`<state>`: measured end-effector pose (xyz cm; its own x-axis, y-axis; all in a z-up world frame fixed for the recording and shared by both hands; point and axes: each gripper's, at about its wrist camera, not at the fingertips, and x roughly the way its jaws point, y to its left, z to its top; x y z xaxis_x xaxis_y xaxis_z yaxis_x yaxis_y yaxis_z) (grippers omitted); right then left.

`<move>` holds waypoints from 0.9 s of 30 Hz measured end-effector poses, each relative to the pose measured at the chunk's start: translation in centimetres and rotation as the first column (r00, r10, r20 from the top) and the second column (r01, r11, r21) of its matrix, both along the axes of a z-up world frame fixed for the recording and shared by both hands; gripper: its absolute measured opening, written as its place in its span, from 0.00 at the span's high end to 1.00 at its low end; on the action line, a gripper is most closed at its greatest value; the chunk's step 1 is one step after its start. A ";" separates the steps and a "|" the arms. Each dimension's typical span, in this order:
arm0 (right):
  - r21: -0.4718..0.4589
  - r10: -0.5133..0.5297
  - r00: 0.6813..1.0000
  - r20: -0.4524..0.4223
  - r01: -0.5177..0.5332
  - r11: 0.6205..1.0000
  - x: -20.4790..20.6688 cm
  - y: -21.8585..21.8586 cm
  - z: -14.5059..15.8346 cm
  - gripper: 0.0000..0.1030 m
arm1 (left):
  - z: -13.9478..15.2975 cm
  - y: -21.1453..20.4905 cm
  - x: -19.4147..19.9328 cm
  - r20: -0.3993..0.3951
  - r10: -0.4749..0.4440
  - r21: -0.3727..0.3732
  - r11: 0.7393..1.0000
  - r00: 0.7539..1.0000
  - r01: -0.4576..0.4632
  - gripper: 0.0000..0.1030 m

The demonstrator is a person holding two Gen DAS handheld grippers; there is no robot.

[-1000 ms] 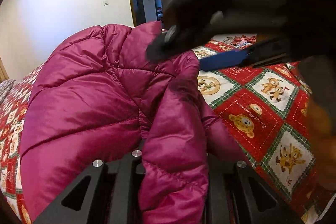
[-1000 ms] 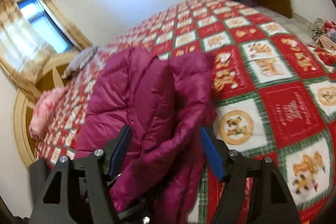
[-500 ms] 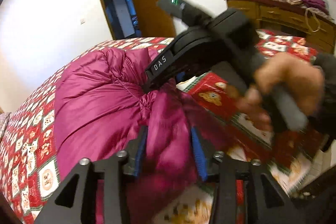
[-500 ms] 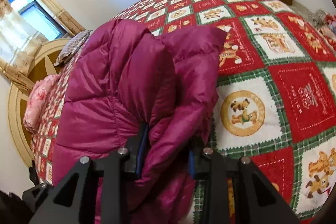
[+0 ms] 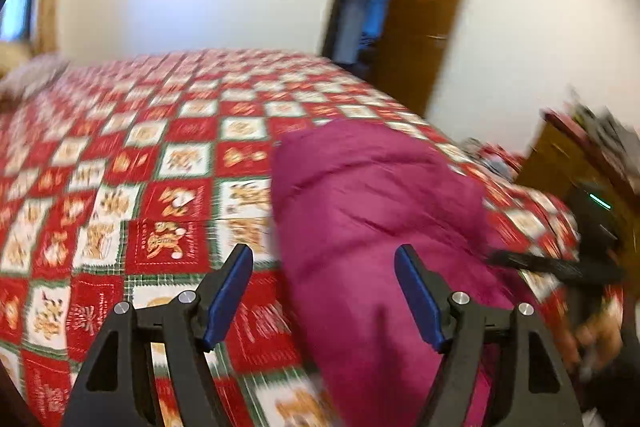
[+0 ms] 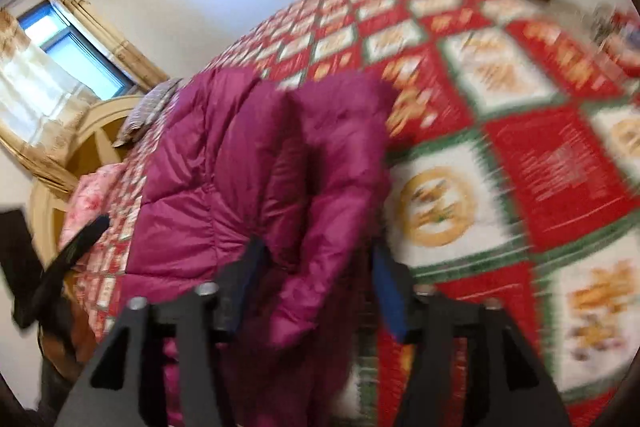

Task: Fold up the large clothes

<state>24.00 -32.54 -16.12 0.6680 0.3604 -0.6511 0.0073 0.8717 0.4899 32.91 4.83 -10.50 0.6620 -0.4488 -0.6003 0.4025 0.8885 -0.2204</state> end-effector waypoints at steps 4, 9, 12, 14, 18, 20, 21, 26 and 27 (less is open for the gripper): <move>-0.080 -0.014 0.996 0.087 0.021 0.997 -1.0 -0.3 3.6 0.38 | -2.9 -1.4 3.8 -0.094 0.072 -0.031 0.997 0.993 -0.075 0.29; -0.149 0.063 0.993 0.100 -0.047 0.988 2.6 2.4 4.2 0.38 | -4.1 -3.9 3.4 -0.110 0.041 -0.090 0.995 0.993 -0.051 0.29; -0.210 0.096 0.995 0.030 -0.088 0.974 5.3 4.4 2.3 0.46 | -3.8 -4.9 2.7 -0.071 0.029 -0.049 0.998 0.997 -0.033 0.28; -0.195 0.121 0.992 0.033 -0.113 0.974 5.6 5.2 1.7 0.82 | -3.4 -5.3 2.7 -0.065 0.017 -0.022 1.000 0.998 -0.019 0.28; -0.150 0.059 0.990 0.129 -0.040 0.988 3.4 3.7 2.7 0.85 | -2.7 -5.7 2.9 -0.051 0.020 -0.014 1.000 0.999 -0.021 0.28; -0.102 0.007 0.992 0.126 0.005 0.995 2.7 2.4 2.4 0.85 | -2.6 -6.6 3.3 -0.050 0.018 -0.001 1.000 0.999 -0.018 0.28; -0.090 -0.007 0.993 0.117 0.017 0.996 2.6 2.1 2.1 0.85 | -2.7 -7.3 3.5 -0.052 0.013 0.017 1.000 0.999 -0.012 0.28; -0.016 -0.064 0.996 0.056 0.065 0.998 2.5 0.7 -0.6 0.84 | -3.6 -10.4 3.3 -0.027 0.007 0.148 0.989 1.000 -0.003 0.27; -0.003 -0.071 0.996 0.051 0.071 0.997 2.4 0.5 -0.7 0.84 | -3.7 -10.7 3.2 -0.020 0.009 0.169 0.986 1.000 -0.005 0.25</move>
<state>26.40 -32.04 -16.83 0.7241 0.3080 -0.6171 0.0442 0.8722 0.4871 36.16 -5.92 -14.24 0.6512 -0.3351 -0.6809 0.3933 0.9164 -0.0749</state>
